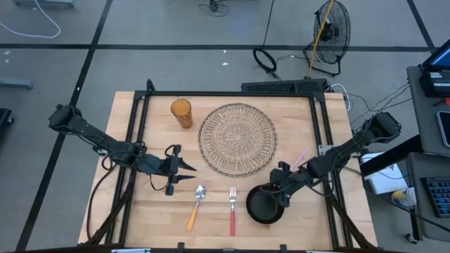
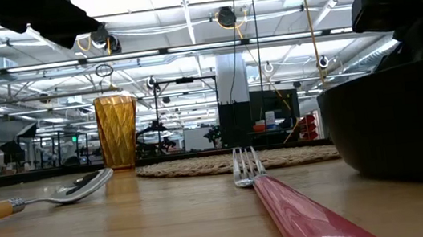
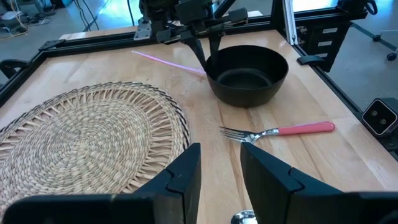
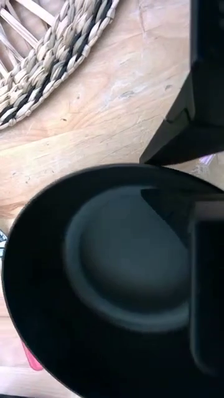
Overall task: Pick & Place Utensil
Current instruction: Put the black bowl on the brown mat
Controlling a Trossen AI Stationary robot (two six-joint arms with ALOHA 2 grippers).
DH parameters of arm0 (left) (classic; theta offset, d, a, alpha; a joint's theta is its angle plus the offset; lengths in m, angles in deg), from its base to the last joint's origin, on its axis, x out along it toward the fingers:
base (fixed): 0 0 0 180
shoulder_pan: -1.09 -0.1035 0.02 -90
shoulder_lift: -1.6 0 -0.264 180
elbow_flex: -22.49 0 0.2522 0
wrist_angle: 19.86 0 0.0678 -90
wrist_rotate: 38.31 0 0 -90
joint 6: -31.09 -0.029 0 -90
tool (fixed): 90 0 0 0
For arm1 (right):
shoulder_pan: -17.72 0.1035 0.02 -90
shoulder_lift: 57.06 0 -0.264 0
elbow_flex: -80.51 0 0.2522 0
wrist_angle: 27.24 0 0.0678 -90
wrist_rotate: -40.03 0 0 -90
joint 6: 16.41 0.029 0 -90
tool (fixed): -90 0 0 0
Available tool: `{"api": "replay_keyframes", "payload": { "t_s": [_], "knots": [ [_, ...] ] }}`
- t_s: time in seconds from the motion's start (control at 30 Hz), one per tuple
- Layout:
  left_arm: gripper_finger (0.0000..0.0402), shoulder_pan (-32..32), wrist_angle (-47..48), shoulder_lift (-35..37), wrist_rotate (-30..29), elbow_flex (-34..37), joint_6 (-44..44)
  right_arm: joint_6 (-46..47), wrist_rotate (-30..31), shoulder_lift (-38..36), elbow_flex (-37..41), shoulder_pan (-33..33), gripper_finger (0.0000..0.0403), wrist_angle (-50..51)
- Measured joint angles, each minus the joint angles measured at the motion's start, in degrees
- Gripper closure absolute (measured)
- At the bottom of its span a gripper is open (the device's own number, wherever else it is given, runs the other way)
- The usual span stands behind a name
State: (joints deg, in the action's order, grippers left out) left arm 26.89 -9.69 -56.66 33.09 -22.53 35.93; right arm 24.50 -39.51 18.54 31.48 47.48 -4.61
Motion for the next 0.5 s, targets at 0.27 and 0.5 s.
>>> {"api": "replay_keyframes", "payload": {
  "t_s": [0.27, 0.5],
  "knots": [
    [0.0282, 0.00, 0.08, 0.00, -0.01, 0.00, -0.04, -0.56, 0.01, 0.00, 0.02, -0.02, 0.0395, -0.15],
    [0.0282, 0.00, 0.44, 0.02, -0.01, 0.02, -0.07, -0.63, 0.01, 0.00, 0.02, -0.02, 0.0397, -0.88]
  ]
}}
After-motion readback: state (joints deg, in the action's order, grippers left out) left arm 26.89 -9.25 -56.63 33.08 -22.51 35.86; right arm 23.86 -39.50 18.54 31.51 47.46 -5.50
